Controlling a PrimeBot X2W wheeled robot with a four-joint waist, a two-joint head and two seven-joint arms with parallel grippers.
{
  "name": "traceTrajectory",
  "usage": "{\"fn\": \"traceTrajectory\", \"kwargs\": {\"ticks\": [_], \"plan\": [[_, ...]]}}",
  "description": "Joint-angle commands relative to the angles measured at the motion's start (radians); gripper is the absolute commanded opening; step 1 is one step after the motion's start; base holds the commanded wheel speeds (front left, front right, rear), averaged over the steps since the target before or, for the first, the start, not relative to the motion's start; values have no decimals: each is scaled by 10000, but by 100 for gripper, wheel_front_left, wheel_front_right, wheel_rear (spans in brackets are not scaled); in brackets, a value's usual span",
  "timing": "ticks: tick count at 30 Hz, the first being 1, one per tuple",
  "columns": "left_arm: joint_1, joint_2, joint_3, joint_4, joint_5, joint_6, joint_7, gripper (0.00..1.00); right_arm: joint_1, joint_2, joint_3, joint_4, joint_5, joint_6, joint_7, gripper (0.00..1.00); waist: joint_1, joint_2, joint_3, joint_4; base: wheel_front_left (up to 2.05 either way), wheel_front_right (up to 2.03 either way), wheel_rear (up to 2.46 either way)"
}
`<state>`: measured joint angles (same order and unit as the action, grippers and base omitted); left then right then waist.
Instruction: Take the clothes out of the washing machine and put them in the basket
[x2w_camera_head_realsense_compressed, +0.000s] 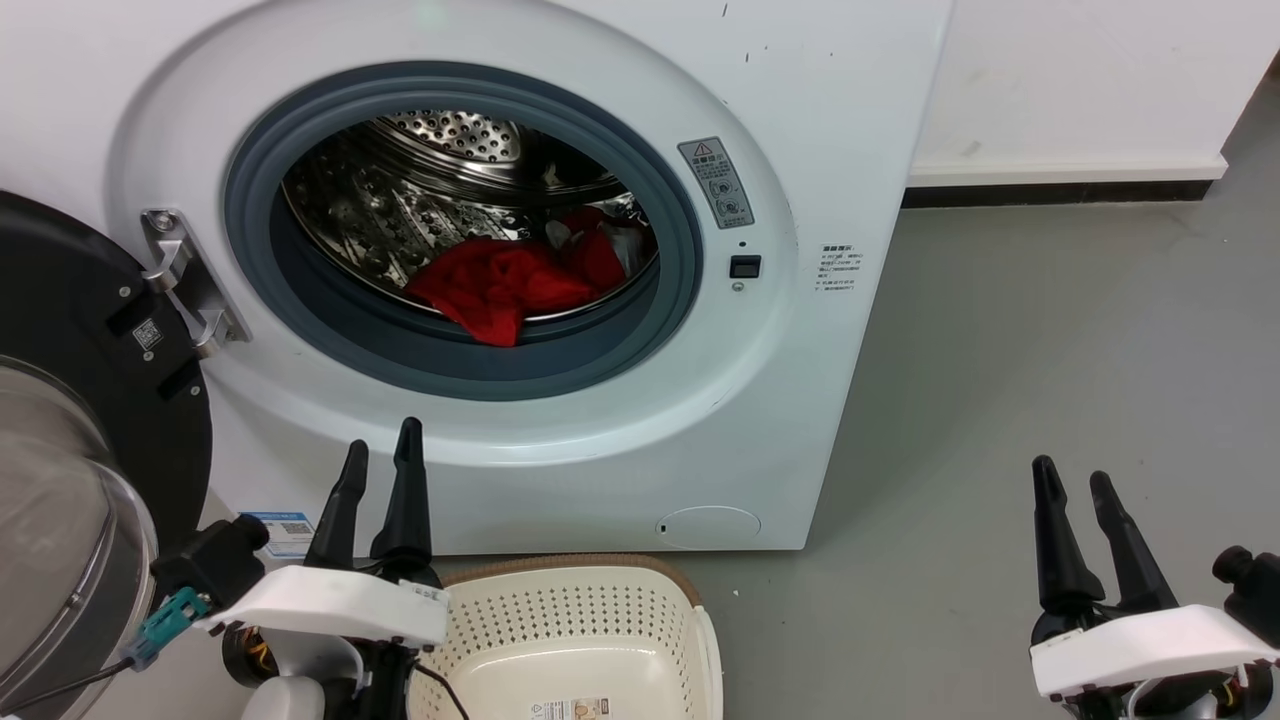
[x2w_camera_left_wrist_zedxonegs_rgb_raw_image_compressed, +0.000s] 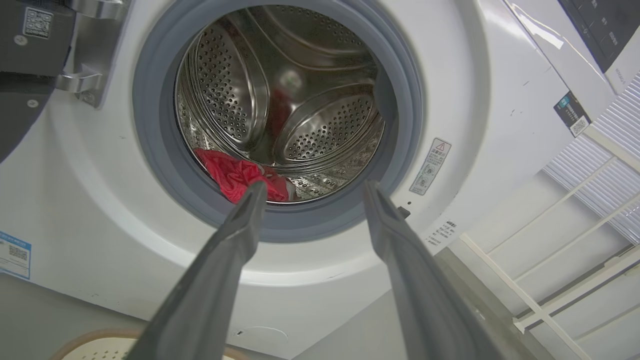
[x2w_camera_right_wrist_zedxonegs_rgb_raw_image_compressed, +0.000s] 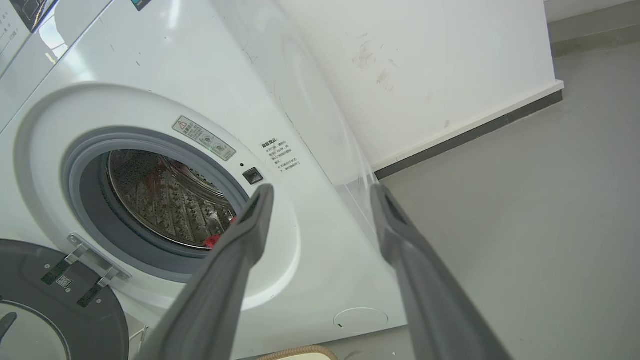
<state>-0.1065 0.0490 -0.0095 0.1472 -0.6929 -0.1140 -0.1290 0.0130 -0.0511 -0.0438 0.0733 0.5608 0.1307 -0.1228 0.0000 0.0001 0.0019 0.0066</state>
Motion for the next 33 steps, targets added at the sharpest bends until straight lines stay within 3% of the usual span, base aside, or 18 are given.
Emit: {"fn": "traceTrajectory", "kwargs": {"ticks": [1, 15, 33], "plan": [[-147, 19, -39, -76, 357, 48, -106, 100, 22, 2, 6, -167, -348, 1, -59, 100, 0, -1, 0, 3, 0, 0, 0], [-34, 18, -144, 160, 2445, 174, -466, 100, 281, 5, -26, -489, -2176, 0, -60, 100, 0, -1, -42, 61, 0, 0, 0], [-53, 17, -225, 481, 4326, 316, -875, 100, 477, 11, -77, -664, -3981, 0, -95, 100, 0, -1, -71, 153, 0, 0, 0]]}}
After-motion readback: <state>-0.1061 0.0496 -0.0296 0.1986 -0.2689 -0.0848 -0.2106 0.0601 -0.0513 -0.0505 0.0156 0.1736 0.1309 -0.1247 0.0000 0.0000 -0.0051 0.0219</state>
